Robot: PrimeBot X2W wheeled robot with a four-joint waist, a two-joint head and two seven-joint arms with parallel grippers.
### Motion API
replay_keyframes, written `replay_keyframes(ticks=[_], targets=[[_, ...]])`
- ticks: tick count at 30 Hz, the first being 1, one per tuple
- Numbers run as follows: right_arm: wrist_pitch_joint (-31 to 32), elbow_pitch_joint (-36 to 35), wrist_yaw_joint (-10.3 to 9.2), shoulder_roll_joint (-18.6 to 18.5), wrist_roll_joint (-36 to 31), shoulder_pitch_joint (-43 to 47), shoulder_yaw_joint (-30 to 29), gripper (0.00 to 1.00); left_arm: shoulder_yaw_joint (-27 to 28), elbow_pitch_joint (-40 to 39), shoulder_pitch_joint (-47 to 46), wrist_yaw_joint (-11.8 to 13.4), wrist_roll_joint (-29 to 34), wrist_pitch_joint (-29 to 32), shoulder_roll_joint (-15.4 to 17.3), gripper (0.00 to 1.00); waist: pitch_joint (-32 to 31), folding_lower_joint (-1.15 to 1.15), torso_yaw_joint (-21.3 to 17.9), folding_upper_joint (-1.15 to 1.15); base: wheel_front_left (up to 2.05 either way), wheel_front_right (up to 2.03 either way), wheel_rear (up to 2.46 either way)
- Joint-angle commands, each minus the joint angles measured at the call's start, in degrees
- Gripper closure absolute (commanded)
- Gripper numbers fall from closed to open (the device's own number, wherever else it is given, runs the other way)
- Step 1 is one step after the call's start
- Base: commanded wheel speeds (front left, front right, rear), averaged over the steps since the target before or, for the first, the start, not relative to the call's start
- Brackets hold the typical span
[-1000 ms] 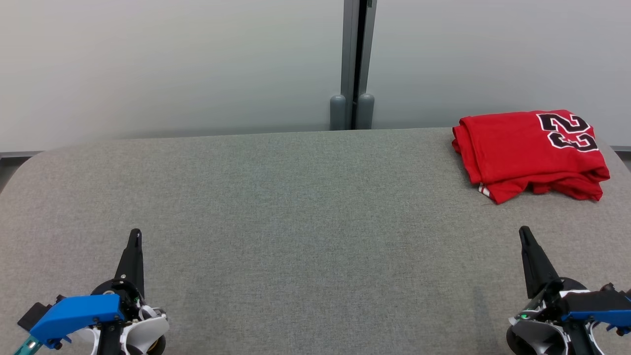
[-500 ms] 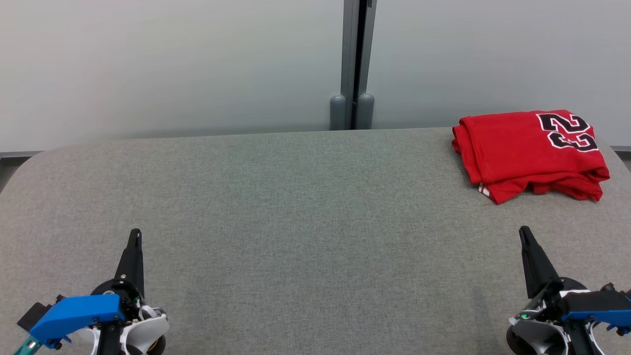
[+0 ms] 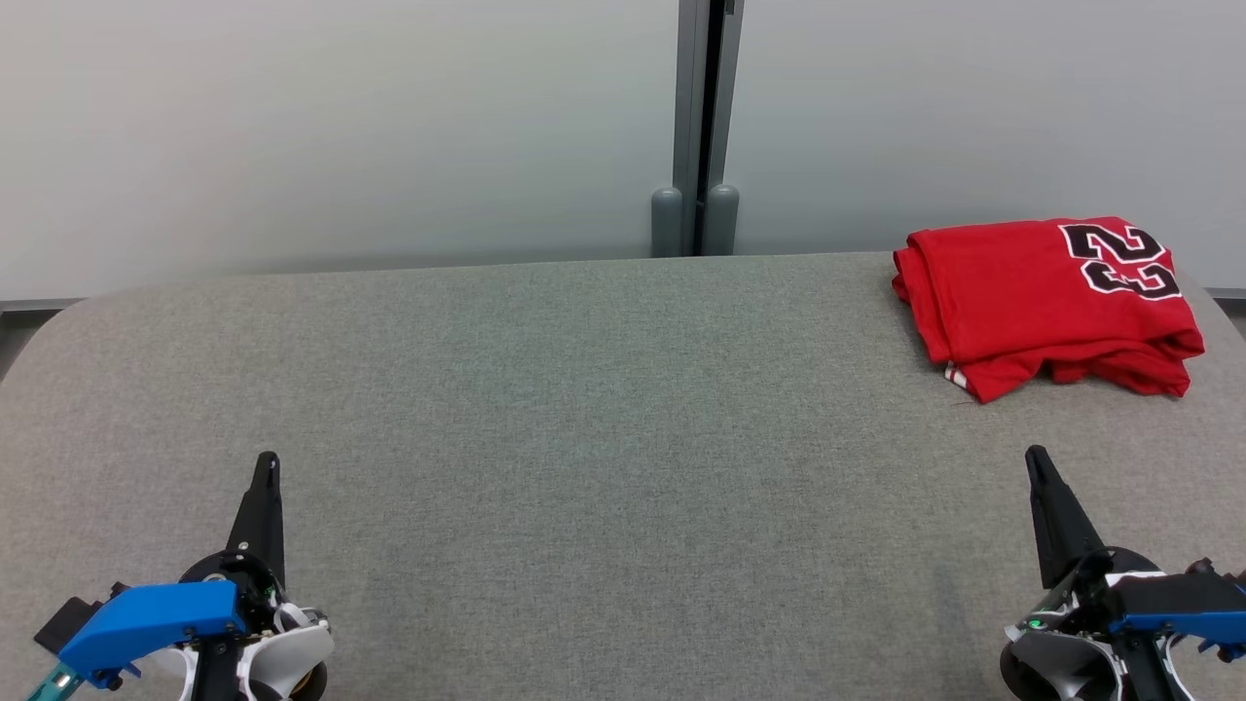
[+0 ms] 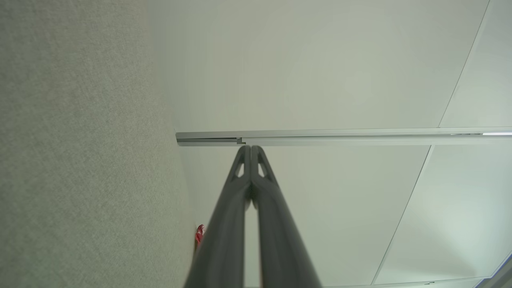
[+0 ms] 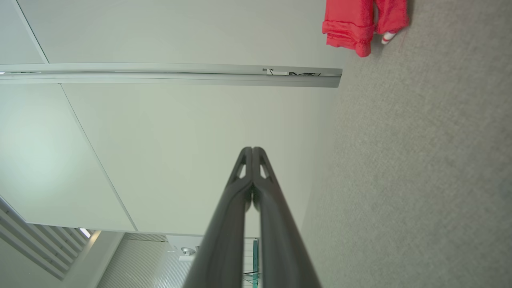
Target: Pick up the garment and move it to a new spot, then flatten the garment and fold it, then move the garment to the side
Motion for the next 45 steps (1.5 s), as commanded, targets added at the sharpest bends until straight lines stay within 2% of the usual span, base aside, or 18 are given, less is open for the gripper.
replay_keyframes(ticks=[1,45], targets=[[0.15,0.07,0.02,0.00,0.10,-0.69,-0.21,1.00,0.10,-0.22,-0.55,-0.24,-0.18,0.23,-0.10,1.00,0.00,0.00,0.00,-0.01,0.00,0.00,0.00],[0.19,0.08,0.02,0.08,0.01,-0.67,-0.28,1.00,0.08,-0.23,-0.55,-0.24,-0.18,0.22,-0.10,1.00,0.00,0.00,0.00,-0.01,0.00,0.00,0.00]])
